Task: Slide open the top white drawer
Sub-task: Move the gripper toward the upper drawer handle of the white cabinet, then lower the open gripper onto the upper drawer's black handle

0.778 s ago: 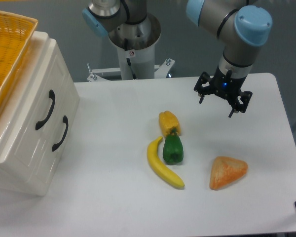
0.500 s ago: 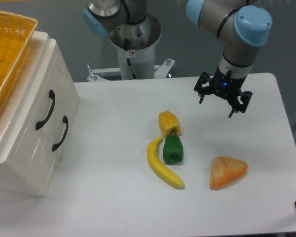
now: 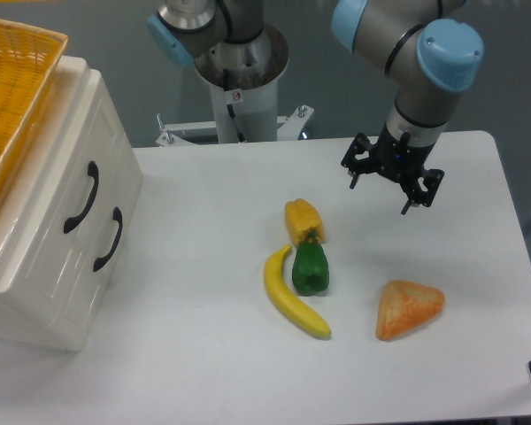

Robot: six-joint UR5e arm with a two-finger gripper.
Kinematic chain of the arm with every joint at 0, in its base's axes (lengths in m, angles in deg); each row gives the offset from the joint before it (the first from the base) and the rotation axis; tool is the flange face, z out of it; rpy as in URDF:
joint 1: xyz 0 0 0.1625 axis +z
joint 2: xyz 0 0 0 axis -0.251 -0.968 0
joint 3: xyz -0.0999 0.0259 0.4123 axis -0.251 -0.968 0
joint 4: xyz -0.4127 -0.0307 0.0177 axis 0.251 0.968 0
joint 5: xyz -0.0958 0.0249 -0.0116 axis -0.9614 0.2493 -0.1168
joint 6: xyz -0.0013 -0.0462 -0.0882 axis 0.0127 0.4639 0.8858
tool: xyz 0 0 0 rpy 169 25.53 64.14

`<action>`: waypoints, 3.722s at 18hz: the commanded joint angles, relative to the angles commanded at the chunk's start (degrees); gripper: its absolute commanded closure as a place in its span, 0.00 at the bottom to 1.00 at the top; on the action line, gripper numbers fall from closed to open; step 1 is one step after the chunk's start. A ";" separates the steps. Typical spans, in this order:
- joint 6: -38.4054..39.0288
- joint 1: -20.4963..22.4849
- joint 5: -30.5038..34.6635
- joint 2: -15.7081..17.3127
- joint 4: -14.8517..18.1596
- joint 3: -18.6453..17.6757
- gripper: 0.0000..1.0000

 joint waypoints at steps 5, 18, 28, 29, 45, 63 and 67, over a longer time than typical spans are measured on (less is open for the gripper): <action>3.06 -2.11 -0.17 -0.18 0.09 -0.35 0.00; 20.46 -12.91 0.09 0.26 3.60 -0.88 0.00; 36.90 -19.87 -5.44 0.09 3.60 -0.27 0.00; 38.05 -20.30 -6.49 0.17 3.60 -0.18 0.00; 48.16 -29.45 -7.03 1.58 3.16 0.79 0.00; 54.67 -33.49 -9.58 1.23 4.13 0.79 0.00; 54.32 -33.76 -11.34 1.23 4.13 0.79 0.00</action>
